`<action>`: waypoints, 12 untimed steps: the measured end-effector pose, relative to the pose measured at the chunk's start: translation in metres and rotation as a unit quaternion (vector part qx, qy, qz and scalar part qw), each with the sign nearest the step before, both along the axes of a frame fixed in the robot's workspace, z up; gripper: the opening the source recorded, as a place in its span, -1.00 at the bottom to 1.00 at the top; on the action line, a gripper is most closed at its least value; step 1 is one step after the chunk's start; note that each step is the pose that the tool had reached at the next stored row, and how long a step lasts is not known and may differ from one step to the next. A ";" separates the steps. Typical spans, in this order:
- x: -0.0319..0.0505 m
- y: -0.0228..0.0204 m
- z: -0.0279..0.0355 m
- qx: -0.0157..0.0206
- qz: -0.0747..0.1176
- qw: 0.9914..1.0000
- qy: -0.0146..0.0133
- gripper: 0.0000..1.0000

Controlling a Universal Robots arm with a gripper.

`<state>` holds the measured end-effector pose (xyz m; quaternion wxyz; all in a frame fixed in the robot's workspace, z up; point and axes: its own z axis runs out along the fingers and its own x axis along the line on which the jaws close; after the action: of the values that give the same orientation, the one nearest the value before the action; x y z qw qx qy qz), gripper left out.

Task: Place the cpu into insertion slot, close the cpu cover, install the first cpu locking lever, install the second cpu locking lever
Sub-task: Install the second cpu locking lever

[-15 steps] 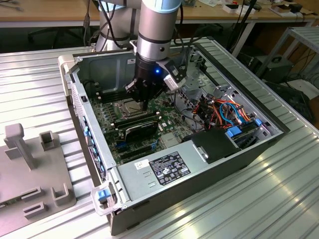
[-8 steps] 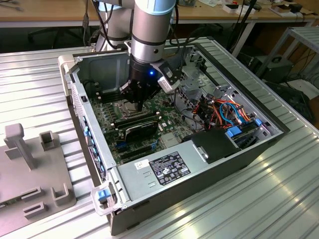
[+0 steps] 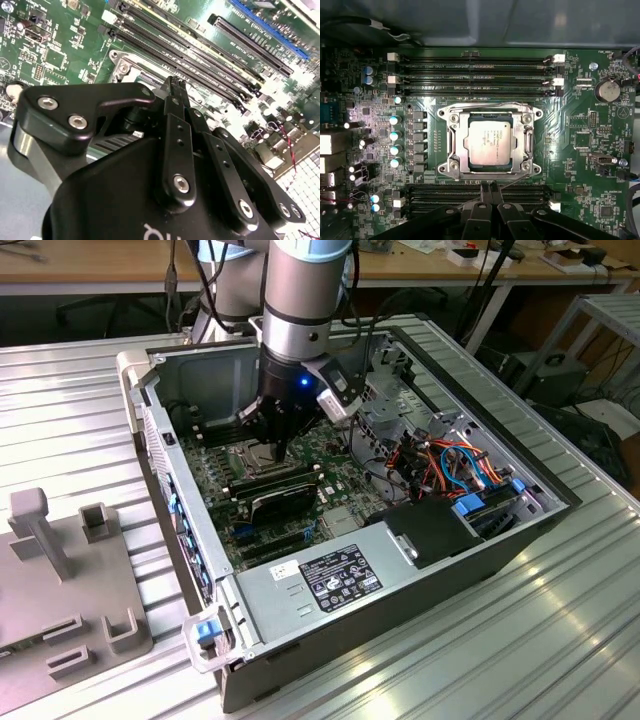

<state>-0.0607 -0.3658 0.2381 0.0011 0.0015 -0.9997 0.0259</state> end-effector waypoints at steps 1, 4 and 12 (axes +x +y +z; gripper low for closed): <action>0.0000 -0.0011 0.0001 -0.001 0.000 1.000 0.000 -0.79; 0.0000 -0.0080 0.0006 -0.003 0.000 1.000 0.000 -0.79; -0.0140 -0.0085 0.0000 -0.003 0.000 1.000 0.000 -0.79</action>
<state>-0.0747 -0.3742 0.2381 0.0011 0.0014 -0.9996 0.0284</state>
